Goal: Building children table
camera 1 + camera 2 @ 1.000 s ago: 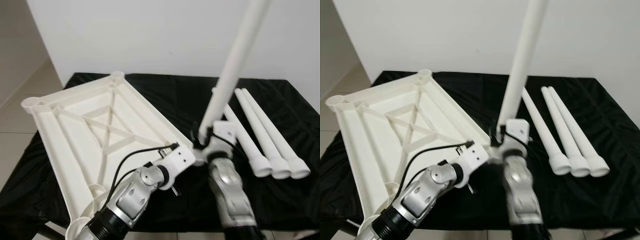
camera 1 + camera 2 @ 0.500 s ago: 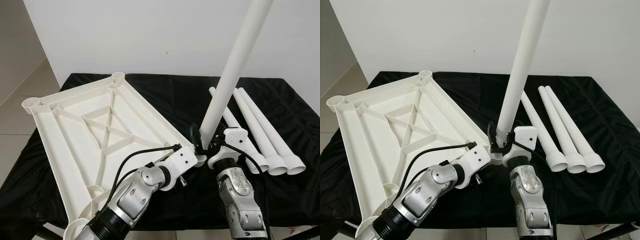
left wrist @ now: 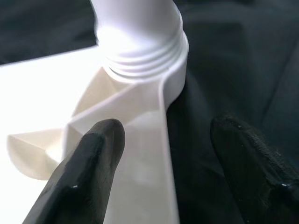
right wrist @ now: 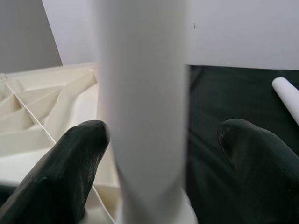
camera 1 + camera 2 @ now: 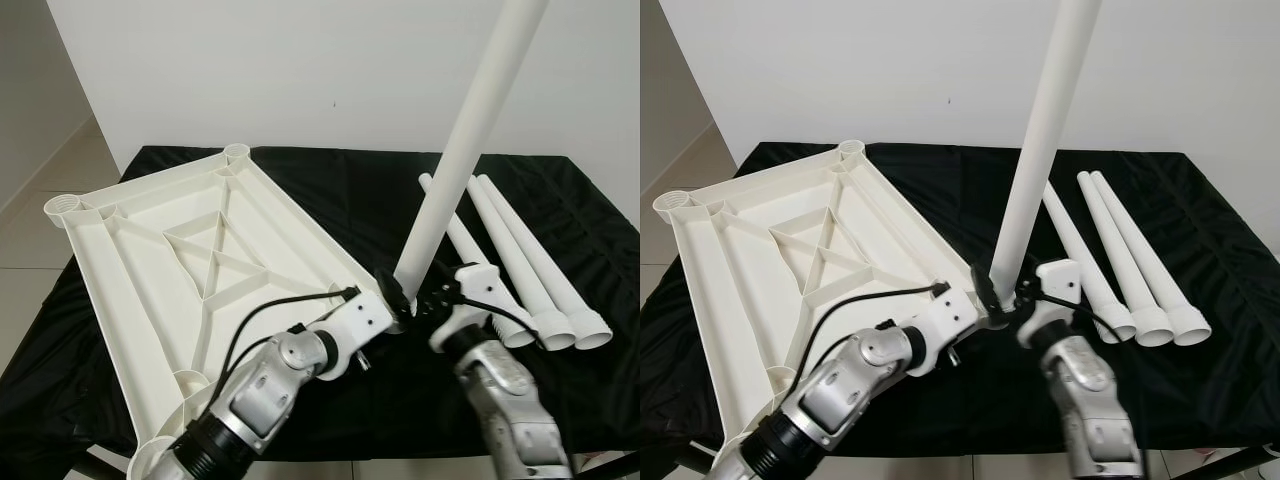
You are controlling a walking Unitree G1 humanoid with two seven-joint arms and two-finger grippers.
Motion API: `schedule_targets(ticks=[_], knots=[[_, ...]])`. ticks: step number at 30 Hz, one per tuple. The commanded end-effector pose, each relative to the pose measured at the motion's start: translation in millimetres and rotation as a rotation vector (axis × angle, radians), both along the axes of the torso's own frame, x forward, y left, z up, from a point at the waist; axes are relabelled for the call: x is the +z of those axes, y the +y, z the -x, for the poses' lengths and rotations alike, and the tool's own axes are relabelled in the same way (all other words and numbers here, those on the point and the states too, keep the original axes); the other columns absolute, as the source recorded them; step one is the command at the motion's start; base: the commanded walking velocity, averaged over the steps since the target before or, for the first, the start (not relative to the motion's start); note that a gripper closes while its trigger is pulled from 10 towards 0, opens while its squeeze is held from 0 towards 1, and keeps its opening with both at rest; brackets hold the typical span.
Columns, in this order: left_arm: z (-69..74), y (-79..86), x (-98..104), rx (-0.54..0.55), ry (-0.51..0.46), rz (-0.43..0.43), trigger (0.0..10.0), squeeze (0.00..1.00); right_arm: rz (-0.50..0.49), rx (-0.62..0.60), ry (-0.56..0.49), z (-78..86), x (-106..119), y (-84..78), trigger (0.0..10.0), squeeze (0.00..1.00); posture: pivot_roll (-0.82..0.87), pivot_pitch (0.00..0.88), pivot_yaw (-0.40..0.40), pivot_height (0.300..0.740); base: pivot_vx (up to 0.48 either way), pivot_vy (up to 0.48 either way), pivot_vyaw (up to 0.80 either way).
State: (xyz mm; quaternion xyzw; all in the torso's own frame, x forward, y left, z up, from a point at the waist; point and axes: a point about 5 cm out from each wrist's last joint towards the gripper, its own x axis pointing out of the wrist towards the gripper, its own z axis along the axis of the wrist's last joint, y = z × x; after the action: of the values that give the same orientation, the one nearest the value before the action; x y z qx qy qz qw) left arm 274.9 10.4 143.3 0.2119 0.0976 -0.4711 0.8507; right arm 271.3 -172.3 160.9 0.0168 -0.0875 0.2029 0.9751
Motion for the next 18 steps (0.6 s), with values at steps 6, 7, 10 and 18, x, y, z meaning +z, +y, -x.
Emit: schedule_targets(ticks=[6, 7, 10, 18], knots=[[-7.0, 14.3, 35, -0.023, -0.066, 0.071, 10.0, 0.00, 0.020, 0.030, 0.028, -6.6, -4, -11.9, 10.0, 0.00, -0.15, 0.080, 0.029, 0.740, 0.000, 0.000, 0.00], [-7.0, 14.3, 35, -0.023, -0.066, 0.071, 10.0, 0.00, 0.020, 0.030, 0.028, -6.6, -4, -11.9, 10.0, 0.00, -0.15, 0.080, 0.029, 0.740, 0.000, 0.000, 0.00], [-0.5, 14.8, 53, -0.075, -0.081, 0.142, 10.0, 0.00, 0.040, 0.045, 0.026, -18.0, -1, -19.7, 10.0, 0.00, -0.14, 0.076, 0.025, 0.740, 0.000, 0.000, 0.00], [10.0, 7.6, 65, -0.120, -0.089, 0.219, 10.0, 0.00, 0.038, -0.066, -0.027, -42.9, 9, -40.2, 10.0, 0.00, -0.12, 0.066, 0.010, 0.740, 0.000, 0.000, 0.00]])
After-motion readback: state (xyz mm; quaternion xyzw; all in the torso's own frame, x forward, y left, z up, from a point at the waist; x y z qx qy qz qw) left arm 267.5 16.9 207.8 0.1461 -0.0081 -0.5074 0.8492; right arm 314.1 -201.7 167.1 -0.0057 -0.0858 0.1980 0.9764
